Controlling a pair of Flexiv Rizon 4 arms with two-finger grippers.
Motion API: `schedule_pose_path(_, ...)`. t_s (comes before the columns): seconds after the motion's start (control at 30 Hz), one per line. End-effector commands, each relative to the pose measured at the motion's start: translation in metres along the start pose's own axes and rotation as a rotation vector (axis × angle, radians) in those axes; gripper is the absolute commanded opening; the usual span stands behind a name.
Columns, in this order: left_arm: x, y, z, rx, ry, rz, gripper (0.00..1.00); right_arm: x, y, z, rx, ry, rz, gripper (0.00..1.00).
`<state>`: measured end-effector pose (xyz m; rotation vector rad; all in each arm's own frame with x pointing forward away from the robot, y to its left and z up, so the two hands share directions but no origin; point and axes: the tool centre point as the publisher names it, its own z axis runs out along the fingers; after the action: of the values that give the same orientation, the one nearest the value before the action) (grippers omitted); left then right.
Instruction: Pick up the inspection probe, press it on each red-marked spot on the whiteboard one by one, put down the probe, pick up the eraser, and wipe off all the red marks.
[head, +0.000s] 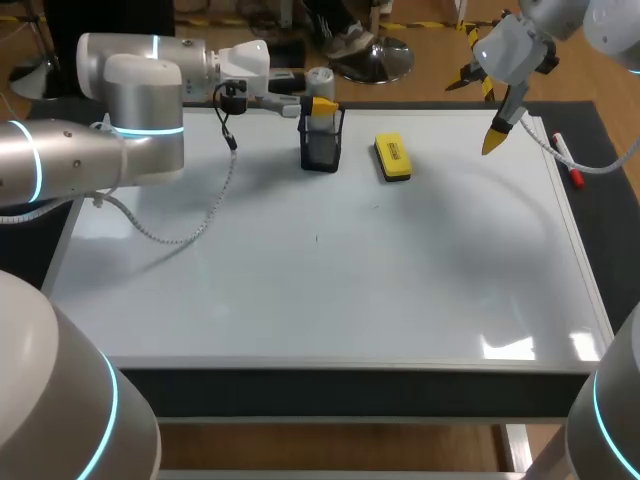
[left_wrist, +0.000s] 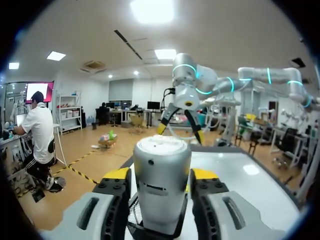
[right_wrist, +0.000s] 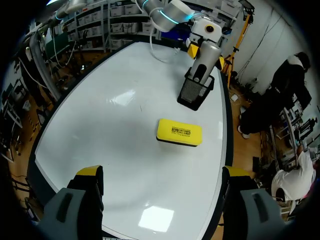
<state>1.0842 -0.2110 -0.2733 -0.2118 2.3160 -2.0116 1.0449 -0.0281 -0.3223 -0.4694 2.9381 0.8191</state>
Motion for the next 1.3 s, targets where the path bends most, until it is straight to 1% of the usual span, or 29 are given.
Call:
schedule_pose_path(0.03, 0.000, -0.002, -0.003, -0.001, 0.001, 0.005, 1.00, -0.001, 0.000, -0.001, 0.003, 0.004, -0.001, 1.00)
schedule_pose_path(0.33, 0.006, -0.012, -0.012, -0.004, 0.004, 0.035, 1.00, -0.001, 0.000, -0.001, 0.003, 0.004, -0.001, 1.00)
schedule_pose_path(0.47, 0.007, -0.018, -0.020, -0.027, -0.002, 0.064, 1.00, -0.001, 0.000, -0.001, 0.003, 0.004, -0.001, 1.00)
schedule_pose_path(0.83, 0.012, -0.030, -0.041, -0.160, -0.042, 0.174, 1.00, -0.001, 0.000, -0.001, 0.003, 0.004, -0.001, 1.00)
schedule_pose_path(1.13, 0.017, -0.036, -0.059, -0.291, -0.100, 0.268, 1.00, -0.001, 0.000, -0.001, 0.003, 0.004, -0.001, 1.00)
schedule_pose_path(1.3, 0.018, -0.039, -0.070, -0.310, -0.113, 0.287, 1.00, -0.001, 0.000, -0.001, 0.003, 0.004, -0.001, 1.00)
